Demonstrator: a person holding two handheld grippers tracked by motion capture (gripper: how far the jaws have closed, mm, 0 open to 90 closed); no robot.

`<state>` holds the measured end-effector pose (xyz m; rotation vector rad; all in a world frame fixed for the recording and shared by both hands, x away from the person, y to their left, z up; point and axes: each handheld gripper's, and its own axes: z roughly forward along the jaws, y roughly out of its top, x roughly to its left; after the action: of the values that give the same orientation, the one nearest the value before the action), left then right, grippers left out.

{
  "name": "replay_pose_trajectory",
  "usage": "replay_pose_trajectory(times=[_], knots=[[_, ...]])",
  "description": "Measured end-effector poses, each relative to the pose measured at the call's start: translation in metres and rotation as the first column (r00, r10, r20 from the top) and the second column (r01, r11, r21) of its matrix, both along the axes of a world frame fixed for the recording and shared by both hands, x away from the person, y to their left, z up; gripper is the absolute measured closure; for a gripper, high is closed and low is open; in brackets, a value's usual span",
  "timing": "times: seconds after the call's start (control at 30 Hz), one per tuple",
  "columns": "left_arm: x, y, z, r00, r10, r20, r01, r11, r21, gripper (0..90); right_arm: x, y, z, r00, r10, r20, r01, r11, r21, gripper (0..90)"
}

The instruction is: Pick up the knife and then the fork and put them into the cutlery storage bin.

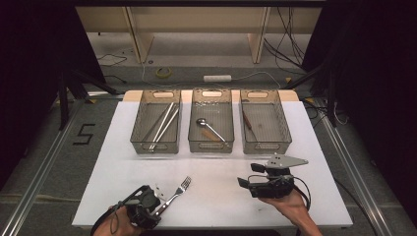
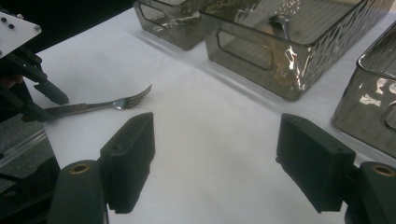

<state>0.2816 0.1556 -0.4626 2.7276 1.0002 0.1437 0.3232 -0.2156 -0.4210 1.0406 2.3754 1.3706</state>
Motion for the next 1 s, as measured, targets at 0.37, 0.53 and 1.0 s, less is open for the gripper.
replay_pose_trajectory(times=[0.37, 0.53, 1.0], knots=[[0.0016, 0.0016, -0.0005, 0.9994, 0.018, -0.029, -0.018, 0.9997, -0.018, 68.6, -0.0018, 0.0007, -0.0011, 0.9999, 0.01, -0.005, -0.01, 1.0, -0.001, 28.9], [0.0029, 0.0035, -0.0001, 0.9985, 0.032, -0.045, -0.033, 0.9993, -0.018, 70.5, -0.0021, 0.0011, -0.0016, 0.9998, 0.016, -0.009, -0.016, 1.0, -0.007, 29.0], [0.0037, 0.0059, -0.0005, 0.9981, 0.041, -0.046, -0.042, 0.9987, -0.028, 74.8, -0.0024, 0.0015, -0.0016, 0.9998, 0.017, -0.009, -0.017, 1.0, -0.005, 29.4]])
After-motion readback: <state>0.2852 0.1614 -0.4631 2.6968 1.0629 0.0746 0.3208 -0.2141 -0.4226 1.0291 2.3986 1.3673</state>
